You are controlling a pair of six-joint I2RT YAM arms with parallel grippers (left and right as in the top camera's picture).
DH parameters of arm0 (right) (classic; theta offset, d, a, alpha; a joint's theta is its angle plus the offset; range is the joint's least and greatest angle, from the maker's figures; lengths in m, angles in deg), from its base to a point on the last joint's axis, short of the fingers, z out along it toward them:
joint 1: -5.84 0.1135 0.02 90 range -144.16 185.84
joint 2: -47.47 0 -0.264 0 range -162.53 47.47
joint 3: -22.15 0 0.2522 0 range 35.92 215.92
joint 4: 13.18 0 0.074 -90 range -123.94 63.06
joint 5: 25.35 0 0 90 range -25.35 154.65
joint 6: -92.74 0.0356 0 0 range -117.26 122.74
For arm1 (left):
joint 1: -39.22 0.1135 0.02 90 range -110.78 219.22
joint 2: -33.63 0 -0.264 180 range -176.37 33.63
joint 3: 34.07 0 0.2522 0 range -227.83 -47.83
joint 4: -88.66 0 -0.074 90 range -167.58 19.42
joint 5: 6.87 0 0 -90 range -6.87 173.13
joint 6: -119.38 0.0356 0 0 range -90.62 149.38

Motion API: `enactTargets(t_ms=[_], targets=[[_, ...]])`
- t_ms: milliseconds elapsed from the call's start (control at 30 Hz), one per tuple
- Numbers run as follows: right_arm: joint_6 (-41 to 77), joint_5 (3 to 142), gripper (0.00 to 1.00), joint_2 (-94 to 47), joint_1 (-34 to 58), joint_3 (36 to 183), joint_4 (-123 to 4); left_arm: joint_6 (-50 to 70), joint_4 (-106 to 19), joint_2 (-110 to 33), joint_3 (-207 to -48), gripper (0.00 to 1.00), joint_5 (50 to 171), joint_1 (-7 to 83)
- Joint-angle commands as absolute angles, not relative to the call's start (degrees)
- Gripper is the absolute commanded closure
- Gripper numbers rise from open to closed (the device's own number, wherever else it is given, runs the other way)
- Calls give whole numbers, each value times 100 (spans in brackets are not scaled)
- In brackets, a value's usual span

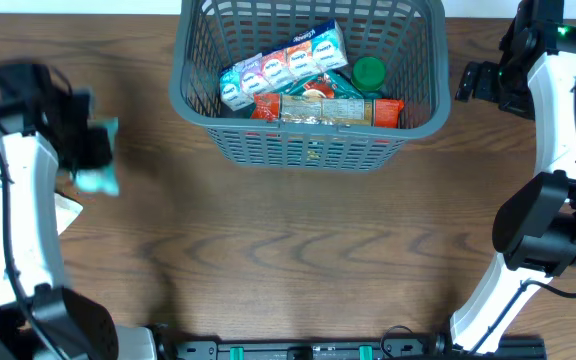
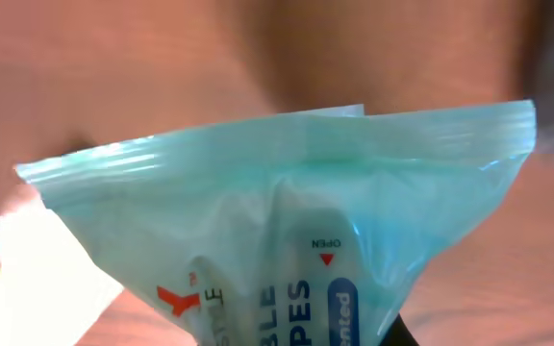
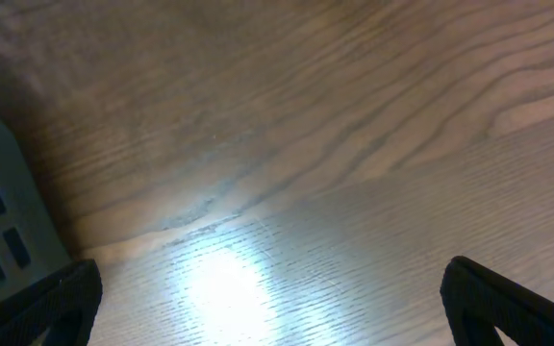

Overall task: Pack container
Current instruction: 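Carry the wipes pouch with the left gripper and release it into the basket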

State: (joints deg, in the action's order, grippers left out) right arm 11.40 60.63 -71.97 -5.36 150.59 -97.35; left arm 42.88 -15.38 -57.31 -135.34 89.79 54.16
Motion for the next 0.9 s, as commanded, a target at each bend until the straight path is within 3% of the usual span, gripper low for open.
enactTargets(t_ms=[0, 200, 433, 533, 867], targets=[[1077, 6018, 1, -7197, -586, 15043, -9711, 3829, -1519, -5587, -14749, 94, 9158, 4904], [1077, 6018, 1, -7197, -586, 15043, -9695, 4504, -2212, -5600, -16054, 94, 9152, 3846], [1079, 6020, 1, -7197, -586, 15043, -9698, 7717, -3132, -5867, -16170, 94, 9152, 2384], [1079, 6020, 1, -7197, -586, 15043, -9713, 8550, -3237, -6184, -16170, 94, 9152, 2102], [1081, 6022, 1, -7197, -586, 15043, -9768, 8784, -3654, -8242, -16170, 94, 9149, 2028]])
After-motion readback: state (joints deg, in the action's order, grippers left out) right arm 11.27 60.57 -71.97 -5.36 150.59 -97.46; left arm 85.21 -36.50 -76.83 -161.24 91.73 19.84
